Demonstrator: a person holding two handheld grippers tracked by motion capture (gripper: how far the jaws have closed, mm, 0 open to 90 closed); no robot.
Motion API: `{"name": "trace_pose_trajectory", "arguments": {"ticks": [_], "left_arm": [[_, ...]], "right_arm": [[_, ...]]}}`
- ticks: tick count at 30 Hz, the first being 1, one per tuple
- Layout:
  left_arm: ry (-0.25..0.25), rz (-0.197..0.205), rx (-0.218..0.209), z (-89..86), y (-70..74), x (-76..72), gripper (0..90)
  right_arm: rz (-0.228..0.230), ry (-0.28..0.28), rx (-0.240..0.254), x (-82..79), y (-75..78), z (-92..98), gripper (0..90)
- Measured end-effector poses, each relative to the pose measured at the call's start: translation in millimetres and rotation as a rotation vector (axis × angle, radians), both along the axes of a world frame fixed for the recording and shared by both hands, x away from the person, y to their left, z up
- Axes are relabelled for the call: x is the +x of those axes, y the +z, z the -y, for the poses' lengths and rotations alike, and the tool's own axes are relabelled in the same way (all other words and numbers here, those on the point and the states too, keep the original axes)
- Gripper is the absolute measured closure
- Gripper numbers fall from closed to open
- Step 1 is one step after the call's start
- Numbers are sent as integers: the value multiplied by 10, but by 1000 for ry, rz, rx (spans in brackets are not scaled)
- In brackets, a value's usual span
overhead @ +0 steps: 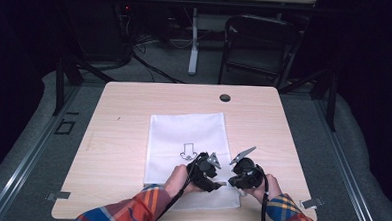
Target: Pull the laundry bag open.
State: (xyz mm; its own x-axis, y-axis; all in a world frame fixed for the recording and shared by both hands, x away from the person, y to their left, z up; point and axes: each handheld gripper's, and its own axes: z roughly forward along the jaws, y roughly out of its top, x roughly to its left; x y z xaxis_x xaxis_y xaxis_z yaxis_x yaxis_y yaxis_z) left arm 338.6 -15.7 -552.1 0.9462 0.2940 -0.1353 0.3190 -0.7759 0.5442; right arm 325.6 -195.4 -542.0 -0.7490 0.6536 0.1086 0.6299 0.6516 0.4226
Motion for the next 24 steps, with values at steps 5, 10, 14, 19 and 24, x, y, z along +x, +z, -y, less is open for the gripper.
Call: {"name": "trace_pose_trajectory", "arguments": {"ticks": [5, 10, 14, 19, 24], "left_arm": [[-1, -12, -14, 19, -33, 19, 644], [-7, -13, -17, 33, -45, 26, 689], [-20, -26, -17, 71, -86, 18, 726], [-5, -36, -28, 59, -113, 45, 781], [-1, -33, -23, 59, -111, 35, 807]], "right_arm": [[-8, 15, -41, 20, -33, -46, 885], [-10, -2, -33, 15, -55, -52, 897], [-5, -17, -25, 8, -86, -59, 900], [-19, -6, -27, 21, -94, -51, 900], [-18, -8, -27, 26, -102, -34, 900]]}}
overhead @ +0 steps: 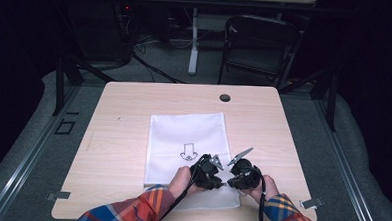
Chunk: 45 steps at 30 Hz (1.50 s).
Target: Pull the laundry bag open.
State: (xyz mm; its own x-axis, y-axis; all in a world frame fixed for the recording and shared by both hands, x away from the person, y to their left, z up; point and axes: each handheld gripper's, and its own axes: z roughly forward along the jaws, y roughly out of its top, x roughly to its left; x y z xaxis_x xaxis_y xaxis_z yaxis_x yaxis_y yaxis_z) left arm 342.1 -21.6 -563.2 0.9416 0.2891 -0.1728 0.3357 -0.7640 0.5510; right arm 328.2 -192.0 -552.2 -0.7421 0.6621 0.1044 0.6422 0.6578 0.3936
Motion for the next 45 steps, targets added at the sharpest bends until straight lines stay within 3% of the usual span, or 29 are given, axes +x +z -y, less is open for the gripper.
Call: {"name": "trace_pose_trajectory", "arguments": {"ticks": [8, 21, 26, 33, 34, 35, 38, 43, 45], "left_arm": [[-5, 6, 6, -8, 17, -3, 812], [-10, 1, -4, -23, 23, 5, 813], [-9, -2, -1, -40, 32, 15, 813], [-7, -15, -5, -73, 39, 35, 812], [-14, -14, -6, -69, 32, 37, 812], [-13, -13, -3, -67, 38, 34, 812], [-27, -8, 5, -57, 44, 28, 812], [-40, -3, 3, -49, 36, 33, 811], [-46, -4, 4, -47, 36, 33, 811]], "right_arm": [[0, -11, 9, -17, -4, -17, 900], [4, -10, -20, -17, 5, -19, 900], [3, -12, 4, -17, -5, -18, 900], [0, -18, -22, -16, 5, -14, 900], [-2, -29, 1, -25, -3, -29, 900], [3, -17, -35, -20, 9, -25, 900], [-15, -29, -12, -29, 5, -25, 900], [-19, -28, -66, -48, 27, -38, 900], [-23, -39, -54, -61, 22, -43, 900]]}}
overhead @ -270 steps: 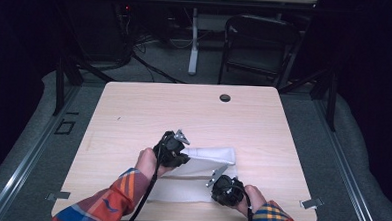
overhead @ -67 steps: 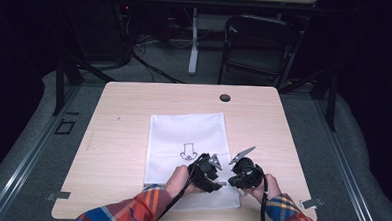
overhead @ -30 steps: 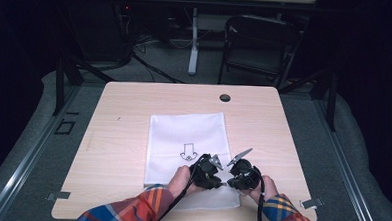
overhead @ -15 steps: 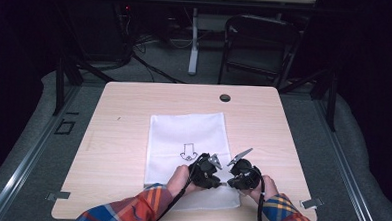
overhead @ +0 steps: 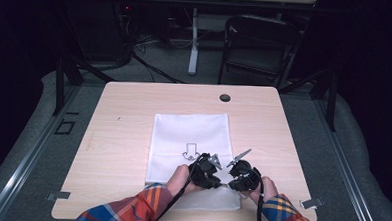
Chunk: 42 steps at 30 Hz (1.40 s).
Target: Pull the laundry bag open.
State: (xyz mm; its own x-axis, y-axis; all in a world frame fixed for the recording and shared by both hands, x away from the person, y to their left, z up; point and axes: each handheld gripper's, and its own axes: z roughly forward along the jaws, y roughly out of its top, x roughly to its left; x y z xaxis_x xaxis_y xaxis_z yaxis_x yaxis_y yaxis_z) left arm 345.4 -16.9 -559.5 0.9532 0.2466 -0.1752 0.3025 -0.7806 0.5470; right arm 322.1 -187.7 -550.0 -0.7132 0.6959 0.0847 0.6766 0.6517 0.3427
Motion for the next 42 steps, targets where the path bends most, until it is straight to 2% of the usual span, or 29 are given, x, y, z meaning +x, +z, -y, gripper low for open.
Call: {"name": "trace_pose_trajectory", "arguments": {"ticks": [2, 4, 7, 8, 13, 16, 17, 21, 24, 27, 28, 30, 32, 34, 37, 42], "left_arm": [[2, -7, -7, 2, -2, -6, 811], [-2, -2, 10, -12, 15, 0, 812], [-2, -14, -2, -56, 19, 29, 812], [-1, -14, 11, -68, 31, 31, 812], [1, -20, -6, -85, 36, 27, 811], [-1, -17, 0, -81, 38, 19, 811], [-3, -20, -6, -77, 33, 18, 811], [-12, -19, 7, -68, 33, 19, 811], [-20, -27, -4, -65, 29, 16, 811], [-22, -18, 1, -68, 39, 9, 811], [-24, -16, 8, -67, 46, 3, 811], [-31, -9, 4, -70, 47, 2, 811], [-38, -13, 2, -81, 45, 4, 811], [-31, -15, 0, -104, 51, 11, 812], [-34, -11, 8, -135, 62, 4, 812], [-24, -6, 5, -208, 91, -2, 812]], "right_arm": [[1, 2, -1, -1, -1, 6, 900], [1, 5, 0, 1, -2, 8, 900], [1, 10, -6, 2, 1, 7, 900], [-2, 11, -1, 2, 0, 6, 900], [-2, 11, -1, 5, 0, 6, 900], [0, 9, -7, -1, 2, 0, 900], [0, -6, 11, -13, -8, -8, 900], [-9, 11, -17, -12, 8, 5, 900], [-12, 13, -25, -21, 13, 4, 900], [-12, 9, -21, -23, 10, 5, 900], [-7, -9, -2, -33, -4, 2, 900], [-13, 6, -18, -21, 9, 10, 900], [-6, -10, 1, -30, -7, 5, 900], [-16, 8, -14, -19, 8, 14, 900], [-7, -12, 7, -29, -8, 7, 900], [-7, -13, 3, -31, -7, 5, 900]]}}
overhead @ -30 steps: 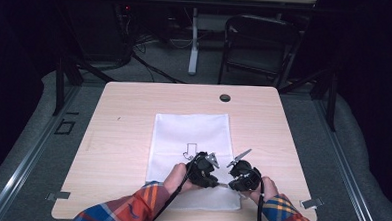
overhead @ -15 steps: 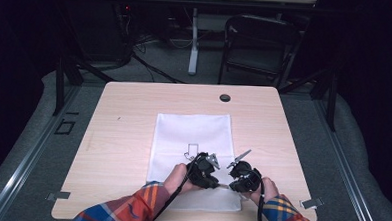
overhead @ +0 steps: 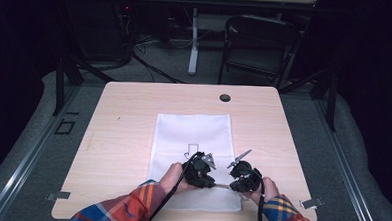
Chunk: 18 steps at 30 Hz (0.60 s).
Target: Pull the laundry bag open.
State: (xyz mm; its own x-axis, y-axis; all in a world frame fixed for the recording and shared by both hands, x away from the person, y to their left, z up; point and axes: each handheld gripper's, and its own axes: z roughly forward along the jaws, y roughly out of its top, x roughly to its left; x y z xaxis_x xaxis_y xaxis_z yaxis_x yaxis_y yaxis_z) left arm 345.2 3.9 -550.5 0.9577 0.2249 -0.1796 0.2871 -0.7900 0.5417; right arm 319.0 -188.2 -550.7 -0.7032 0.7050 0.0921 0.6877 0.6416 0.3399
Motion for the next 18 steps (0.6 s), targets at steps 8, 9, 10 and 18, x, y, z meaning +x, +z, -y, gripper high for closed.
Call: {"name": "trace_pose_trajectory", "arguments": {"ticks": [8, 9, 10, 18], "left_arm": [[10, 3, 5, -116, 42, -14, 811], [3, 8, 10, -136, 52, -7, 811], [11, 1, 4, -147, 54, -13, 811], [13, 1, 6, -218, 68, -20, 811]], "right_arm": [[-14, 24, -14, 17, 16, 12, 900], [-8, 16, -11, 12, 11, 10, 900], [-6, 17, -16, 12, 12, 8, 900], [-9, 22, -17, 17, 15, 12, 900]]}}
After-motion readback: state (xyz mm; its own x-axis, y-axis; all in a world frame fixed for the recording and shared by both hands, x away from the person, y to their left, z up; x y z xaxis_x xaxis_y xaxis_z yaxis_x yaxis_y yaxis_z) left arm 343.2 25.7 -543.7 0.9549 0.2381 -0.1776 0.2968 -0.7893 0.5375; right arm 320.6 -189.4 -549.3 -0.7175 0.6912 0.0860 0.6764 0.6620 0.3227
